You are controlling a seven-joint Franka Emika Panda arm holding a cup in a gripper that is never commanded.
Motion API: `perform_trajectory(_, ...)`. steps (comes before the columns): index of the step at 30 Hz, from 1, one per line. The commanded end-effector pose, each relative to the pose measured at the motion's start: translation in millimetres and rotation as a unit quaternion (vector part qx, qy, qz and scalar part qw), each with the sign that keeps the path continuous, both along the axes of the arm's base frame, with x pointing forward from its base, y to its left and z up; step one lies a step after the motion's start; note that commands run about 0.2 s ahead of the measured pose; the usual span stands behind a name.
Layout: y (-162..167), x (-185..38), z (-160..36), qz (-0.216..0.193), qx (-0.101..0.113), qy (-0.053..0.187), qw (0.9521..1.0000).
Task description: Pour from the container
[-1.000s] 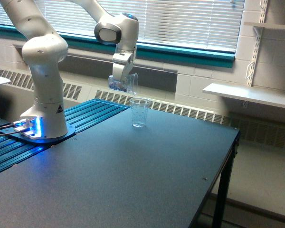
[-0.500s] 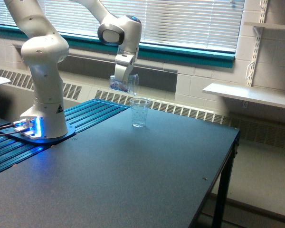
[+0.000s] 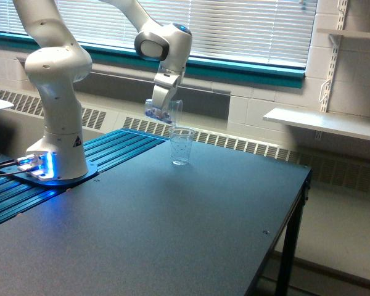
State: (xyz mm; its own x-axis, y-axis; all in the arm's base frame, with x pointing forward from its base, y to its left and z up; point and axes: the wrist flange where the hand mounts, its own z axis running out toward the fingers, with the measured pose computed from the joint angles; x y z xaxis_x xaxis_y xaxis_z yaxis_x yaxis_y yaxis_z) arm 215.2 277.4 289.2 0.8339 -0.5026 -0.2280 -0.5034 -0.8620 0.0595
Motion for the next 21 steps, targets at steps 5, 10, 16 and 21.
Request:
perform_trajectory(5,15.0,2.8,7.1,-0.007,-0.001,0.007,0.9999)
perform_trajectory(10,19.6,-0.9,7.3,-0.003,0.002,0.01,0.9999)
perform_trajectory(16,18.7,-4.6,3.9,-0.005,0.003,0.019,0.9998)
perform_trajectory(21,15.8,-5.8,0.6,-0.01,0.002,0.03,0.9995)
